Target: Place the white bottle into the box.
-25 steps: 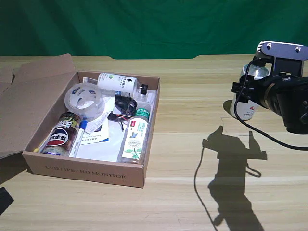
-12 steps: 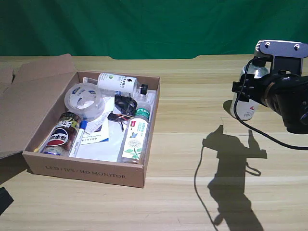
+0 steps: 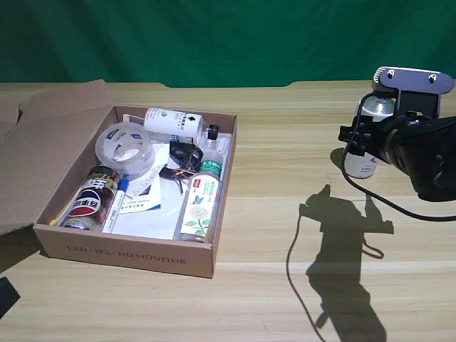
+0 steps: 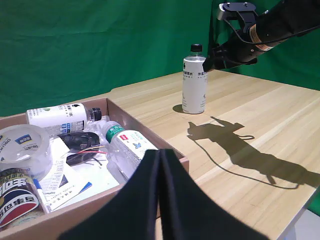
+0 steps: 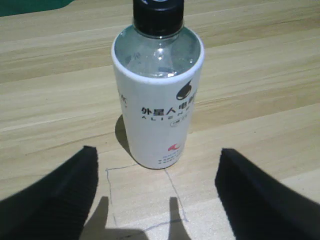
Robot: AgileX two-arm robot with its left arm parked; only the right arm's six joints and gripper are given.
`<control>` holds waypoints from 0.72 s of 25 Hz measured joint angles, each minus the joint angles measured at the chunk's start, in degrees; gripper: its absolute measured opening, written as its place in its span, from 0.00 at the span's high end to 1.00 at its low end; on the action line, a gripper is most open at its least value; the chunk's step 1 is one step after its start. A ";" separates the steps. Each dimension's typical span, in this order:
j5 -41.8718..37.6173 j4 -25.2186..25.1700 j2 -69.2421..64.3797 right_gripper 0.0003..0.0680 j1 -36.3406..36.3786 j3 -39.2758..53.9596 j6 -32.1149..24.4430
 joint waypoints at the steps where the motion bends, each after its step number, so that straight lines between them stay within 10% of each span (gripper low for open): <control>1: -0.58 0.00 0.89 0.17 0.00 -0.46 0.00; 18: 3.71 -0.24 8.50 0.07 0.00 -8.09 0.17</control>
